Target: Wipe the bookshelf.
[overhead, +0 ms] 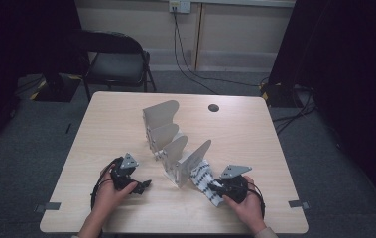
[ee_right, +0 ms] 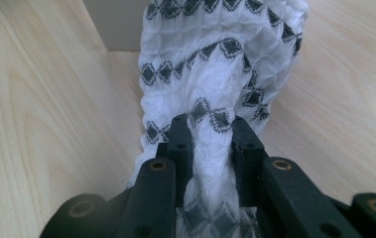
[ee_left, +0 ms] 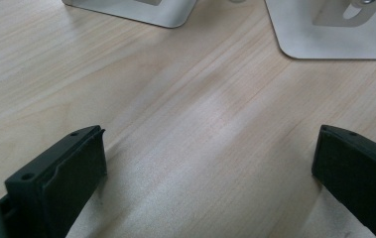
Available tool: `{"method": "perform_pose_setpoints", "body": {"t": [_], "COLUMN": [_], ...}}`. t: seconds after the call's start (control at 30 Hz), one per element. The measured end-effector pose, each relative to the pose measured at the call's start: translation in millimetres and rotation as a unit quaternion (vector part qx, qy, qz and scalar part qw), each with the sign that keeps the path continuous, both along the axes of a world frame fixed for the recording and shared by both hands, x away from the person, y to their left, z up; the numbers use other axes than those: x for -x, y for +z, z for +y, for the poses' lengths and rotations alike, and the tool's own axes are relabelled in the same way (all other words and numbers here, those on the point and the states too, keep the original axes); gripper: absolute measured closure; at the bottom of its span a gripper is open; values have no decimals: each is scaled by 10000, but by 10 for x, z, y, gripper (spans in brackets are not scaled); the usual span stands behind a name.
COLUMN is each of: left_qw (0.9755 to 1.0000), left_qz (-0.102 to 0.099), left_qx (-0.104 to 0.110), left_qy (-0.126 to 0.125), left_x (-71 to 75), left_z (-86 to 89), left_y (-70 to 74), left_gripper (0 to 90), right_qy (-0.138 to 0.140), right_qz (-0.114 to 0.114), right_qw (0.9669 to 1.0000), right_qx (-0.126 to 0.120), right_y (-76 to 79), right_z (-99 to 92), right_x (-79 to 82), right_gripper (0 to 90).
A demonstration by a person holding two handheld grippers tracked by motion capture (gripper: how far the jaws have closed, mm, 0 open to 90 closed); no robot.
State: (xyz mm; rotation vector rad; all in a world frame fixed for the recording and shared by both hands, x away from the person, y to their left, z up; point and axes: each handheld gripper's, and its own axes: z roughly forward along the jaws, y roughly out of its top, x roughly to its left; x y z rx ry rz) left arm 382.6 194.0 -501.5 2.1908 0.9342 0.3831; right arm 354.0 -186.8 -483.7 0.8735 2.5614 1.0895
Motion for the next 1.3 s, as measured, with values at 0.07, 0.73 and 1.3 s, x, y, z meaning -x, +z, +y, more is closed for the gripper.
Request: {"method": "perform_pose_setpoints", "body": {"t": [0.07,0.73,1.3], "left_qw": [10000,10000,10000], "left_qz": [11,-4,8], "left_qx": [3,-8,7], "left_qy": [12,-2,11], "left_x": [2,0,1], "left_z": [-1,0,-1], "left_y": [0,1,-1], "left_gripper": [0,0,0], "right_qy": [16,-24,171], "right_qz": [3,-724,-883], "right_qw": [10000,9964,9949], "right_qx": [-14,-435,-461], "right_y": [-9,666,766], "right_z": [-5,-252,-23], "right_x": [3,228,131], "right_gripper": [753,753,753]}}
